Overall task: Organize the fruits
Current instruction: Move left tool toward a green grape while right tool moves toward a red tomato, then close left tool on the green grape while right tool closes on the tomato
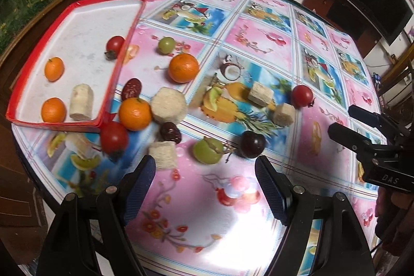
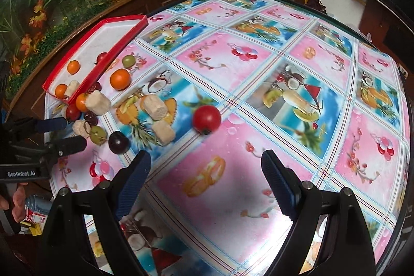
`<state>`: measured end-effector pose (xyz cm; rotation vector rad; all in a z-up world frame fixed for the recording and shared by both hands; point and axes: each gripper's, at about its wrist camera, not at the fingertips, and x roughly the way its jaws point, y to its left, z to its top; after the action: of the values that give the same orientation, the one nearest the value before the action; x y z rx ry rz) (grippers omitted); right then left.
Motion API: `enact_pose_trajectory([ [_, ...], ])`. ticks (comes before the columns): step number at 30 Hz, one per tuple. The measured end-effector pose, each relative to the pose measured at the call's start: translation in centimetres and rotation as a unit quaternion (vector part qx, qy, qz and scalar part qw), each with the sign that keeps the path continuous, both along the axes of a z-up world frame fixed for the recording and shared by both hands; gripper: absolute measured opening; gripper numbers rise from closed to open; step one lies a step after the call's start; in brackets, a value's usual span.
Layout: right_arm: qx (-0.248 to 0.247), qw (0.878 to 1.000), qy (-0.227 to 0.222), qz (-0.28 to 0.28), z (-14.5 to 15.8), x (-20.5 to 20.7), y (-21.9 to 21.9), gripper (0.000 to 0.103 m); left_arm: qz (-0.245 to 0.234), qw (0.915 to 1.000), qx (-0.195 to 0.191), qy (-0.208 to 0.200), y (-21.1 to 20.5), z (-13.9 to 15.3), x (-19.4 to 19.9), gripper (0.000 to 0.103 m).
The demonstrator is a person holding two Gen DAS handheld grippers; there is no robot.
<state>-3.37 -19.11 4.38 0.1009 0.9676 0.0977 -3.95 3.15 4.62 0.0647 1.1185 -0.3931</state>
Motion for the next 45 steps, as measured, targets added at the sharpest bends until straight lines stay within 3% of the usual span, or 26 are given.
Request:
enact_pose_trajectory([
  [8,-0.003,1.0,0.003,-0.003,-0.5,0.9,-0.2,0.086,-0.011,0.9999,-0.011,0.006,-0.1,-0.2,0.5,0.077],
  [12,0.003,1.0,0.009,-0.006,-0.7,1.9,-0.2,0.073,-0.031,0.9995,-0.007,0.003,-0.7,-0.3,0.6,0.061],
  [14,0.002,1.0,0.008,-0.007,-0.7,2.3,-0.1,0.072,-0.04,0.9992,-0.006,-0.001,-0.9,-0.3,0.6,0.057],
  [16,-0.001,1.0,0.009,-0.006,-0.7,2.7,0.2,0.069,-0.047,0.9989,-0.008,0.002,-1.0,-0.4,0.7,0.044],
  [18,-0.001,1.0,0.012,-0.005,-0.8,3.2,0.4,0.066,-0.054,0.9985,-0.006,0.009,-1.0,-0.5,0.8,0.038],
  [26,-0.013,1.0,0.025,-0.013,-1.6,4.5,0.7,0.064,-0.093,0.9956,0.008,0.007,-1.0,-0.6,1.1,0.038],
  [30,-0.016,0.999,0.036,-0.016,-2.4,5.1,0.7,0.06,-0.123,0.9896,0.074,-0.005,-2.9,-1.3,0.8,0.038],
  [32,-0.019,0.999,0.042,-0.019,-2.8,5.4,0.7,0.058,-0.127,0.9884,0.083,-0.012,-3.1,-1.4,0.8,0.038],
  [36,-0.019,0.998,0.049,-0.024,-3.5,6.1,0.8,0.053,-0.128,0.9884,0.08,-0.022,-2.7,-1.5,1.2,0.036],
  [39,-0.015,0.999,0.044,-0.013,-3.4,6.3,1.3,0.036,-0.137,0.9864,0.085,-0.033,-2.8,-1.6,1.2,0.033],
  [45,-0.005,0.999,0.039,-0.014,-2.7,6.0,1.6,0.035,-0.113,0.9934,0.021,-0.002,-1.3,-1.0,2.1,0.031],
])
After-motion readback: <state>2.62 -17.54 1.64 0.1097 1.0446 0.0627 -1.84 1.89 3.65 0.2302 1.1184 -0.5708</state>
